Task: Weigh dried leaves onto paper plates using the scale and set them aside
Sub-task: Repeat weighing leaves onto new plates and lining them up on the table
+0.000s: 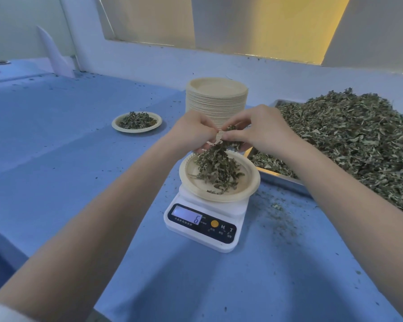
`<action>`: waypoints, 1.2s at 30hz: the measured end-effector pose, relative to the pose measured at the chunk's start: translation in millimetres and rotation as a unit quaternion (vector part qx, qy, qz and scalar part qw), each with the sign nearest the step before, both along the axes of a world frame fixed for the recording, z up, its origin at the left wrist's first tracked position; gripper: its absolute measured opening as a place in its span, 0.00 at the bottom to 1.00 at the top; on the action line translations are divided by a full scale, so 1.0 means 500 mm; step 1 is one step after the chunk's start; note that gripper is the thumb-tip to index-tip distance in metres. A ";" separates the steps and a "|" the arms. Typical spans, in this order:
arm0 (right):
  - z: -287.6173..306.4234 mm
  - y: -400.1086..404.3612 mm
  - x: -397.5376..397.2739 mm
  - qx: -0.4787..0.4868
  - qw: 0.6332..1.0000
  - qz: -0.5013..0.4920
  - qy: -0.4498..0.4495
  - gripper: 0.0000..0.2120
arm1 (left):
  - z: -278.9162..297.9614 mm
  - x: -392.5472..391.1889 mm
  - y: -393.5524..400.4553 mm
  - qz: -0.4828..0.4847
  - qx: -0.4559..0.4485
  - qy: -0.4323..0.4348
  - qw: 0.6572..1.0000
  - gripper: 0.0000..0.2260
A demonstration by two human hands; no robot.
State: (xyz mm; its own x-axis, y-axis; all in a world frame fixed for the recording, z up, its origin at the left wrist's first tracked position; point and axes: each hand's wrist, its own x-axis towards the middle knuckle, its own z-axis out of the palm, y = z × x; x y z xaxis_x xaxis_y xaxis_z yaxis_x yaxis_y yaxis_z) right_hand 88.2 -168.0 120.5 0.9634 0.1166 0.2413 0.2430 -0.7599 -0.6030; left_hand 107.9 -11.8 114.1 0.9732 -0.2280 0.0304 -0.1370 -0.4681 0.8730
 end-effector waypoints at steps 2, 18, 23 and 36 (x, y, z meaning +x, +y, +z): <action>0.000 -0.001 0.000 -0.001 1.000 -0.002 -0.001 0.05 | -0.003 0.000 0.000 0.005 -0.004 0.001 1.000 0.05; -0.005 -0.009 -0.002 -0.059 0.998 0.001 -0.019 0.06 | -0.015 0.001 -0.010 0.004 0.001 0.012 1.000 0.07; 0.005 -0.012 0.000 -0.024 0.999 -0.005 -0.037 0.05 | -0.012 0.002 -0.012 -0.001 -0.006 0.005 1.000 0.05; 0.000 -0.003 -0.006 -0.001 0.999 0.006 -0.040 0.05 | -0.014 0.004 -0.021 0.023 -0.051 -0.026 0.998 0.05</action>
State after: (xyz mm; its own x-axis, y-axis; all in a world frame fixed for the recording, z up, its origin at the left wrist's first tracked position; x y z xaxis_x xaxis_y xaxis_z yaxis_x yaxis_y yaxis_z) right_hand 84.9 -169.6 120.7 0.9394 0.1283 0.3180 0.2997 -0.7576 -0.5798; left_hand 110.1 -22.1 107.1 0.9792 -0.1760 0.1009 -0.1627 -0.3844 0.9087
